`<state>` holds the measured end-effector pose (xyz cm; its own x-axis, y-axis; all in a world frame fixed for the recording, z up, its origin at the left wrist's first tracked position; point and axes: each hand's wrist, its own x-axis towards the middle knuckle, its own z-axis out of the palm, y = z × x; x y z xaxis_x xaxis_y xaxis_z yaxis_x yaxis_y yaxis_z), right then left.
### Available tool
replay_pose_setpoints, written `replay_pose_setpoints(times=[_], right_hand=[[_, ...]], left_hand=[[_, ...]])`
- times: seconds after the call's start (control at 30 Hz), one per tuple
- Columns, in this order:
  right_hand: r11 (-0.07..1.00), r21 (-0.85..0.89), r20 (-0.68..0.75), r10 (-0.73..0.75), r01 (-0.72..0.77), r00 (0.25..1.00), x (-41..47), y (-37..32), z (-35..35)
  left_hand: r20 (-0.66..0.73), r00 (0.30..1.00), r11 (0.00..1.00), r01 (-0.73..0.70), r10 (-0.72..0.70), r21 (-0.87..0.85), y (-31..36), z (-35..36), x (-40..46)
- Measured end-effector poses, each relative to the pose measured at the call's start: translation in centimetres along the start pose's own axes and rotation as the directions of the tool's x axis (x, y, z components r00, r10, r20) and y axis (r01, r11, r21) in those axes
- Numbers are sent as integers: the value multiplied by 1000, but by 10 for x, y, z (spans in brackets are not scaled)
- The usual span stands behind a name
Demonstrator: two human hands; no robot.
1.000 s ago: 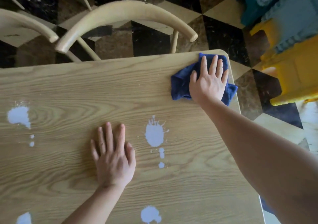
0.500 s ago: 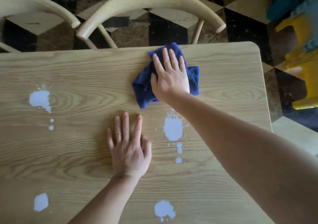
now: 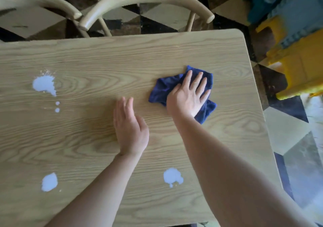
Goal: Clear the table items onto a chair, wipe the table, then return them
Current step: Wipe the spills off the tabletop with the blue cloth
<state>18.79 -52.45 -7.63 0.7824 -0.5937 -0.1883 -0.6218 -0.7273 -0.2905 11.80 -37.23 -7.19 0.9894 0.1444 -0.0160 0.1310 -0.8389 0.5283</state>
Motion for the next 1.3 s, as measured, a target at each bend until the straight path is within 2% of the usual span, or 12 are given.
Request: replay_pose_setpoints(times=[0.1, 0.17, 0.23, 0.3, 0.4, 0.47, 0.53, 0.6, 0.67, 1.03, 1.13, 1.3], right_hand=[[993, -47, 6, -110, 110, 994, -21, -12, 11], [886, -111, 49, -448, 451, 893, -39, -8, 14], [528, -118, 170, -824, 841, 541, -45, 10, 12], [139, -114, 306, -937, 984, 168, -30, 30, 4], [-61, -106, 435, -900, 993, -9, -5, 56, -15], [99, -129, 395, -907, 987, 143, -5, 72, -21], [466, -168, 239, -836, 869, 494, -17, 85, -21], [802, -179, 75, -567, 570, 820, -33, 89, -20], [951, -145, 36, -272, 274, 962, -44, 83, -18], [950, 80, -76, 308, -302, 948, -88, 13, 11], [977, 50, -75, 213, -210, 974, -101, -2, 21], [963, -81, 52, -253, 257, 966, -123, 4, 25]], left_hand=[[-26, 1000, 1000, 17, -17, 5, -26, -22, -21], [28, 999, 993, 21, -24, 116, -47, -33, -41], [87, 995, 972, 27, -49, 235, -66, -41, -68], [130, 991, 945, -29, -15, 326, -80, -47, -93], [172, 984, 919, -115, 53, 377, -91, -46, -110], [144, 988, 910, -105, 51, 401, -91, -45, -110], [138, 989, 897, -106, 51, 429, -88, -45, -110], [140, 989, 897, -112, 56, 429, -88, -45, -111], [139, 989, 898, -109, 55, 426, -88, -46, -111], [135, 990, 890, -93, 36, 447, -87, -43, -111], [151, 988, 893, -86, 20, 441, -85, -44, -110], [157, 988, 895, -83, 15, 438, -83, -46, -110]])
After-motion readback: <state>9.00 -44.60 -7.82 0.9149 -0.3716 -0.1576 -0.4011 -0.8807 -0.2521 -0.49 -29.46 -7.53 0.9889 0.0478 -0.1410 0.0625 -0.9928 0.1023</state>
